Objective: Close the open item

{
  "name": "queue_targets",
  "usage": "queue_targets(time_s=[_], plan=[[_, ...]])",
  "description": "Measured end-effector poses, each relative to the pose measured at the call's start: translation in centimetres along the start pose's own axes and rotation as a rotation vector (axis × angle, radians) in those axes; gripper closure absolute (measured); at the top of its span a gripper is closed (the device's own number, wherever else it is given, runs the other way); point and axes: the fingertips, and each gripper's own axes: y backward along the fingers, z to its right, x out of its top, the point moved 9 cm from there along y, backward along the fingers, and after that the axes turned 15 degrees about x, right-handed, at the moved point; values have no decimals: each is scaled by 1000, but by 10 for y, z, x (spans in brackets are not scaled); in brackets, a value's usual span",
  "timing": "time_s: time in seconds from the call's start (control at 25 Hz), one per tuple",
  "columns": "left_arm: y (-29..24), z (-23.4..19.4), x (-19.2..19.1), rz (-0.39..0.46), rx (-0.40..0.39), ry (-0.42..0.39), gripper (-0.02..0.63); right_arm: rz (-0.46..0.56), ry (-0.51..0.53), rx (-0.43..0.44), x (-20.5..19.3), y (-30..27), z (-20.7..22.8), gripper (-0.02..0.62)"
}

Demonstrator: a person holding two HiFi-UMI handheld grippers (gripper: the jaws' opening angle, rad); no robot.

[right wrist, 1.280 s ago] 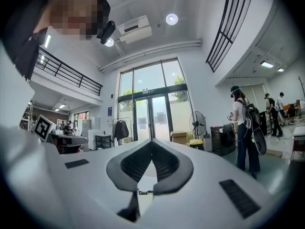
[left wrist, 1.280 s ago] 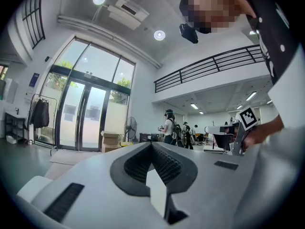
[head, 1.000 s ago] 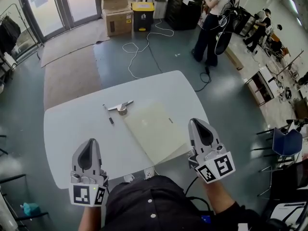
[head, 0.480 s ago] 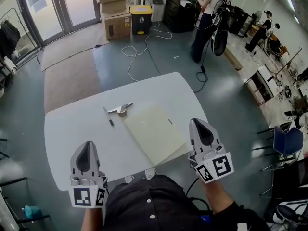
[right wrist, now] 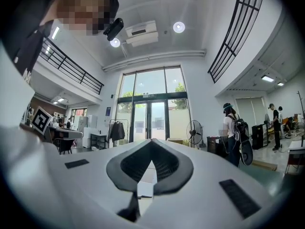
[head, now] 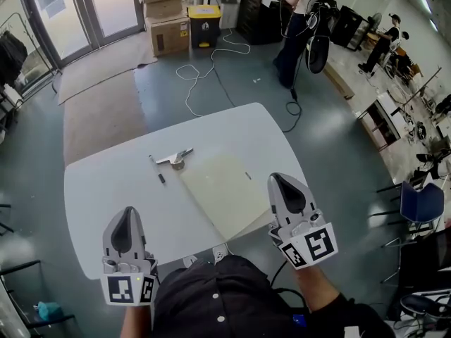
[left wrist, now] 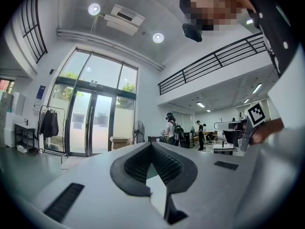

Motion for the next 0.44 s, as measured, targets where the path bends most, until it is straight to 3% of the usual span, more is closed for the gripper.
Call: queue_targets(time_s=[0.44], plan=[[-4,-1,2,1,-5,-7,591,-10,9,13,2,-9,-1,570]])
